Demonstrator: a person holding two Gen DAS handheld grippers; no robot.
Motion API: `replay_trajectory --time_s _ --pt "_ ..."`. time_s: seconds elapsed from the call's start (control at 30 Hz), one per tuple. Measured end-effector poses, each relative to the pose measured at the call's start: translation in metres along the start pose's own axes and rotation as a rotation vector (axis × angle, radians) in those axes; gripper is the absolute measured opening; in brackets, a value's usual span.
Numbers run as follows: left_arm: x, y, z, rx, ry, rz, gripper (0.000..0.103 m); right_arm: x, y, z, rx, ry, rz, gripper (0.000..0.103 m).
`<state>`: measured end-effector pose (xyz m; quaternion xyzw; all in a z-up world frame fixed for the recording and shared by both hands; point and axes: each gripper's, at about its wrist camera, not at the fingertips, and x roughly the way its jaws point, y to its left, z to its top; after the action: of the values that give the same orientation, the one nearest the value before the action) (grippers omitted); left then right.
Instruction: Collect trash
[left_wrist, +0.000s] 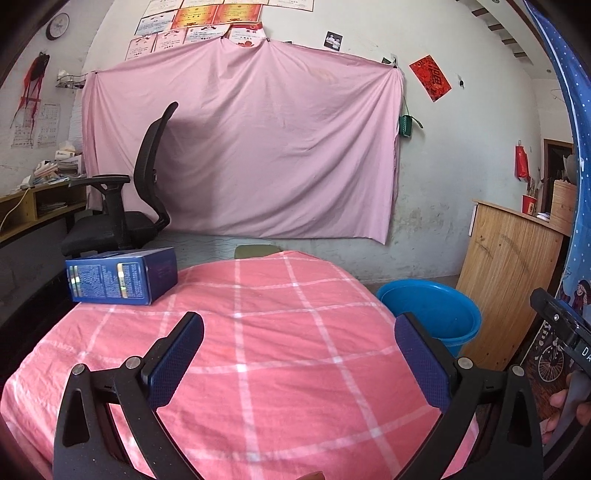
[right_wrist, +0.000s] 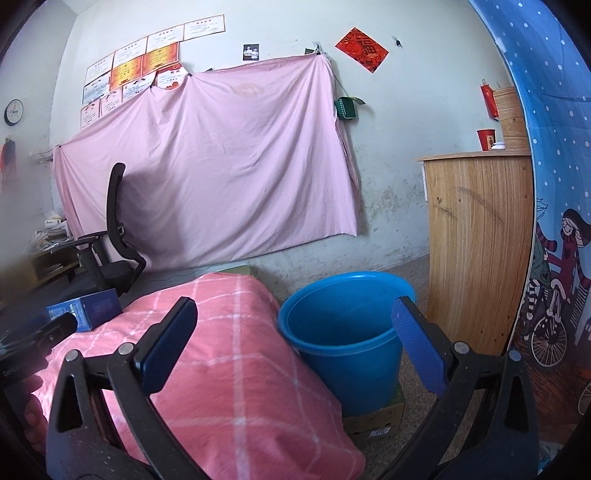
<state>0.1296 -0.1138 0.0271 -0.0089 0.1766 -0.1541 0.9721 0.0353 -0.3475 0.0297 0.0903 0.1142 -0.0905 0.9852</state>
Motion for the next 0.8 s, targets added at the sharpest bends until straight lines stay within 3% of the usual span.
replay_trajectory --time_s 0.53,0.8 --pt "-0.041 0.024 -0.032 -0.028 0.010 0.034 0.102 -0.043 0.035 -0.029 -0.042 0.047 0.038 0.103" --pt "-0.070 0.033 -0.049 0.009 0.005 0.052 0.102 -0.064 0.057 -0.044 -0.053 0.060 0.066 0.103"
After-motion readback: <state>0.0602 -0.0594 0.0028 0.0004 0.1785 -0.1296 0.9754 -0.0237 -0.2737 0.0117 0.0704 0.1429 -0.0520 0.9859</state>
